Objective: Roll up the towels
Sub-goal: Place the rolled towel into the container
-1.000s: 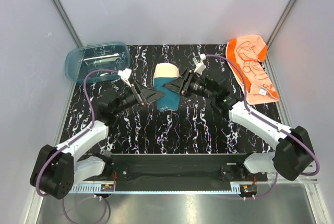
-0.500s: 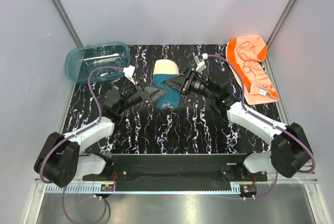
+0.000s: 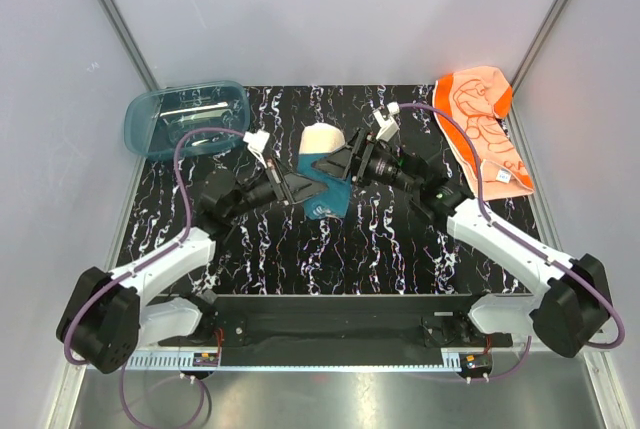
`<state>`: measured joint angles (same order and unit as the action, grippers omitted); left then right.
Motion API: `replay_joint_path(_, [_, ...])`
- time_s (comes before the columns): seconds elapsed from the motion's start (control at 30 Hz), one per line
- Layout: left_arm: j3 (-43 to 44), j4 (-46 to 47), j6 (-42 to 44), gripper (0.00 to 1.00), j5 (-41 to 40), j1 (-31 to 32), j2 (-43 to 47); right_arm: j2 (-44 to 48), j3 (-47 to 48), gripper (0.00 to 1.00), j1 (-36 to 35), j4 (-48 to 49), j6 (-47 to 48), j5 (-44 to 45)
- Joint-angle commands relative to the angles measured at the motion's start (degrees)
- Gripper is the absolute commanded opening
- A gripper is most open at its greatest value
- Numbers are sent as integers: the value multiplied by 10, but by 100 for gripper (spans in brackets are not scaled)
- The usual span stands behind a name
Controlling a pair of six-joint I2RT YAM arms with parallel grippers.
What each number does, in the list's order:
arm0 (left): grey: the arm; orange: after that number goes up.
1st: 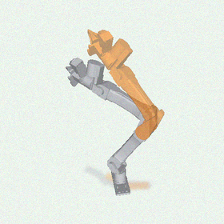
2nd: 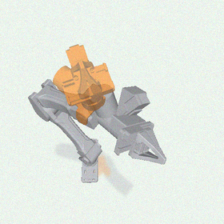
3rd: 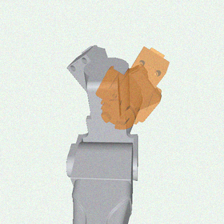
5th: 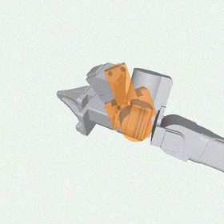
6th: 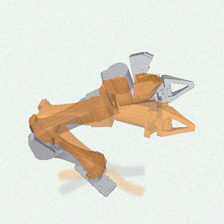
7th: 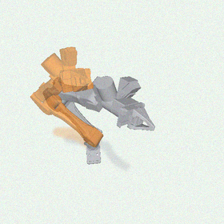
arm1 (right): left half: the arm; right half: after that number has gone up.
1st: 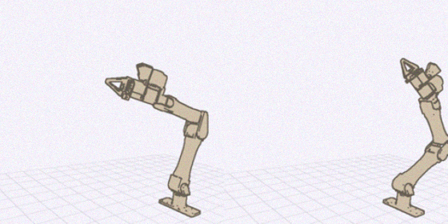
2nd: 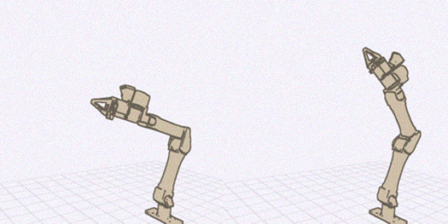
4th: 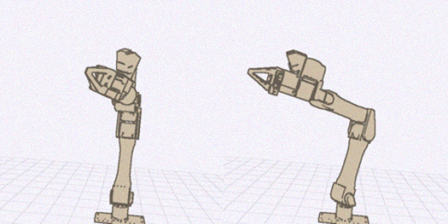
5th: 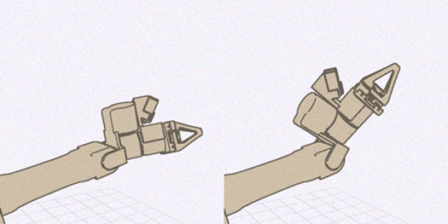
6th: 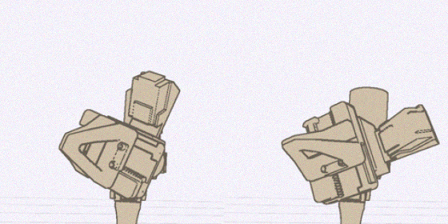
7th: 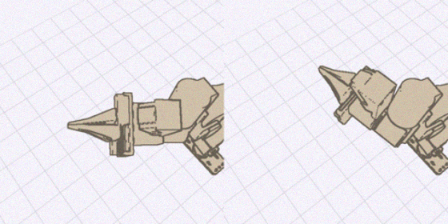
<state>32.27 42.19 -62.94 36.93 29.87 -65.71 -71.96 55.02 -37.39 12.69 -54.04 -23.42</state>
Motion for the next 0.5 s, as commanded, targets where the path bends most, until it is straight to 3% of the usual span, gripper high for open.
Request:
replay_joint_path(0.0, [16, -82, 49, 0, 42, 8, 8, 34, 52, 83, -6, -27, 49, 55])
replay_joint_path(0.17, [25, -106, 44, 0, 66, -29, 33, 61, 70, 99, -5, -116, 98, 116])
replay_joint_path(0.3, [41, -107, 30, 0, 99, -74, 47, 71, 89, 100, -5, -199, 123, 178])
replay_joint_path(0.47, [112, -250, 104, 0, 134, -171, 54, 78, 112, 100, 9, -307, 126, 252])
